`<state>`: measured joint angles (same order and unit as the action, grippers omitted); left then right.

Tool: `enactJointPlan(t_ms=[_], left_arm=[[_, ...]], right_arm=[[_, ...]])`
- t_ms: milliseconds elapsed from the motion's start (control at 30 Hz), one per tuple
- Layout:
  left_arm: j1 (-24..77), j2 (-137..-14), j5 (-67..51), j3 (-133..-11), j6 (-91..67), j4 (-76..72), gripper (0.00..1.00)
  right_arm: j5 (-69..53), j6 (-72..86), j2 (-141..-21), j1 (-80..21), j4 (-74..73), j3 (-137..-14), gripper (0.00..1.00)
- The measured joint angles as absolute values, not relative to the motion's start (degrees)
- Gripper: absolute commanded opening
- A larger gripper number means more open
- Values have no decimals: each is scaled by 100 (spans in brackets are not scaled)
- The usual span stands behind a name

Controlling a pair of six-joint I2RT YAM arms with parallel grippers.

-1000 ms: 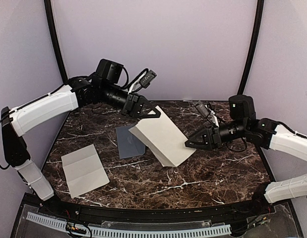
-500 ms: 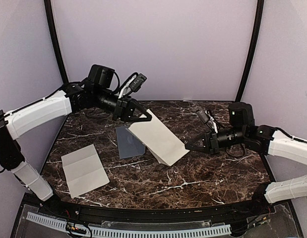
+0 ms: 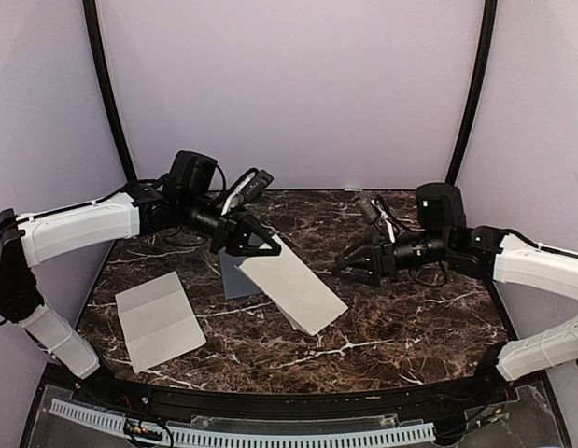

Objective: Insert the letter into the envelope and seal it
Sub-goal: Fold the letter.

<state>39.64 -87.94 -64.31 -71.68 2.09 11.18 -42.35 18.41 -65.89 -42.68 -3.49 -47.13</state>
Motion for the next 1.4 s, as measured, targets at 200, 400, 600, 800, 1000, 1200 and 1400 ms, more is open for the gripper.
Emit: enactJointPlan(t_ms=[200, 400, 600, 800, 1000, 1200, 1400], left_arm=[[4045, -8794, -6512, -6971, 89, 838, 0], [4230, -8794, -6517, -6917, 64, 733, 0], [4272, -8794, -6517, -6917, 86, 746, 0], [4307, -8794, -6506, -6917, 126, 825, 20], [4329, -8755, -6235, -6882, 104, 720, 68], [4329, -7870, -5015, -6198, -318, 19, 87], [4294, -6729, -3234, -5481, -576, -829, 90]], right_arm=[[-4010, 1706, -7249, -4895, -255, -5054, 67], [-3848, 1640, -7728, -5369, -266, -5299, 55], [-3763, 1662, -7723, -5498, -215, -5301, 15], [-3741, 1730, -7723, -5527, -82, -5315, 0], [-3459, 1863, -7714, -5548, 106, -5310, 0], [-2661, 2318, -7413, -5553, 508, -5046, 0], [-1643, 2862, -7067, -5553, 749, -4912, 0]])
